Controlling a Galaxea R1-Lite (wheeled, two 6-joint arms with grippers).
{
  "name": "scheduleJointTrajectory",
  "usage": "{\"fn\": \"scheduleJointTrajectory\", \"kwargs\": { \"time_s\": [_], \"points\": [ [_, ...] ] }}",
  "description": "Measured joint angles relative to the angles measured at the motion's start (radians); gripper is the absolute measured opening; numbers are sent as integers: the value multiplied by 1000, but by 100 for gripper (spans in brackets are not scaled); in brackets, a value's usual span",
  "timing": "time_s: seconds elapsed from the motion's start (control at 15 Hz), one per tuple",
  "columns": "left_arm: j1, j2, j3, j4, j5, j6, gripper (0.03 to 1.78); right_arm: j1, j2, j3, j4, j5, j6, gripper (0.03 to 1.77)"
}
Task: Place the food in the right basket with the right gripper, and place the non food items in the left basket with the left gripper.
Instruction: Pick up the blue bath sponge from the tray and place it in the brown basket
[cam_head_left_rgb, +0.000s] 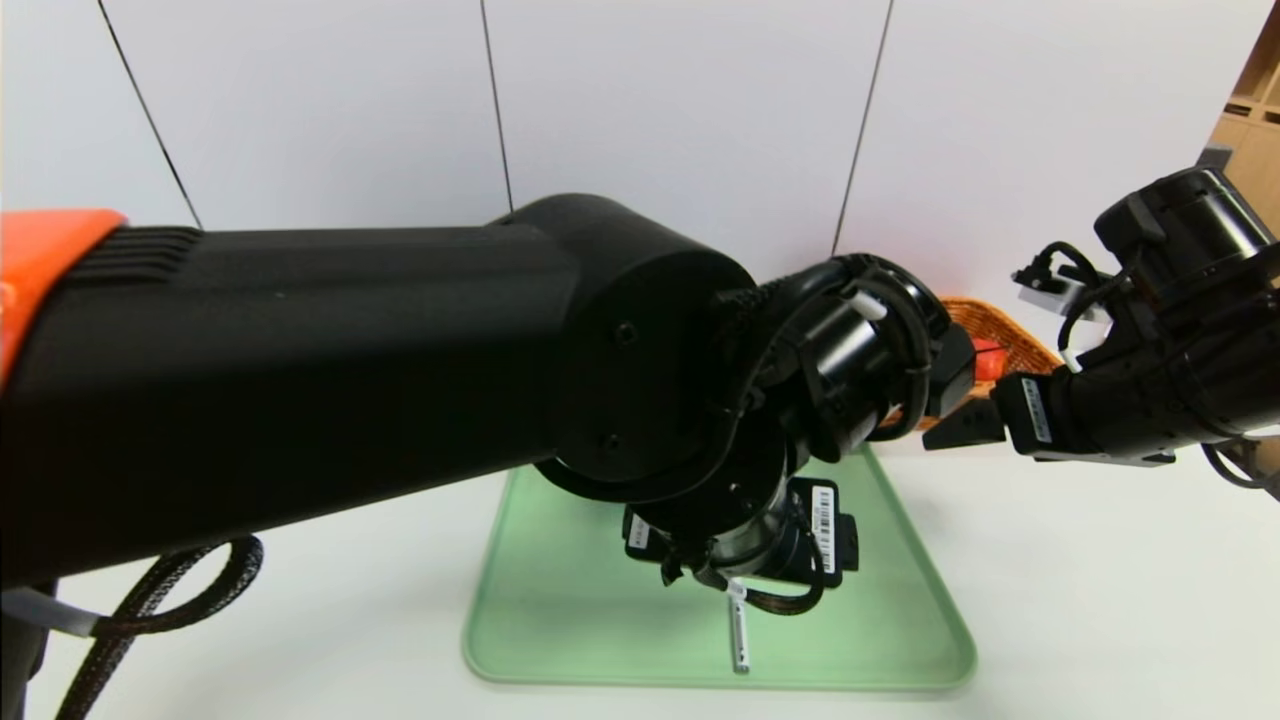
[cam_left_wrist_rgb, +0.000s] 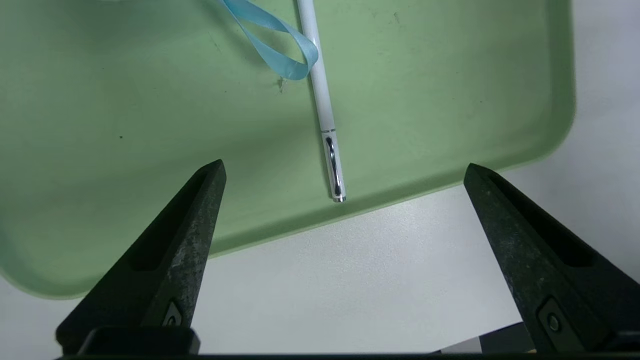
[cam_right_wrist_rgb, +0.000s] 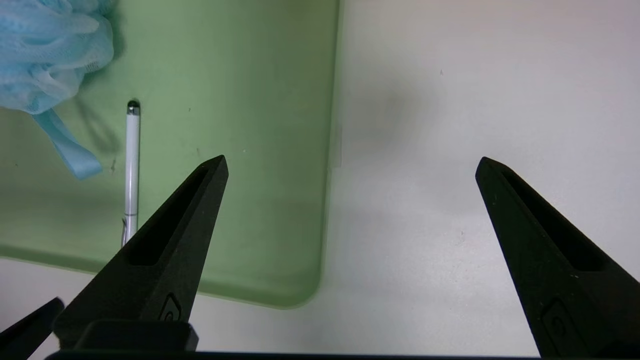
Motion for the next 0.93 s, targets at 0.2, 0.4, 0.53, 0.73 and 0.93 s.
{"fn": "scheduleJointTrajectory", "kwargs": {
  "time_s": [0.2, 0.4, 0.53, 0.73, 0.93],
  "points": [
    [-9, 51, 0, -24, 22, 19, 169, 0, -6, 53, -24, 1, 0, 171],
    [-9, 90, 0, -53, 46, 49, 169, 1, -18, 111, -109, -1, -3, 171],
    [-10, 114, -1, -60, 50, 48, 169, 1, -28, 134, -124, -1, -2, 171],
    [-10, 135, -3, -88, 50, 48, 169, 1, -43, 162, -133, -1, -1, 171],
    [-9, 141, -8, -110, 69, 51, 169, 1, -52, 183, -136, -1, -3, 171]
  ]
}}
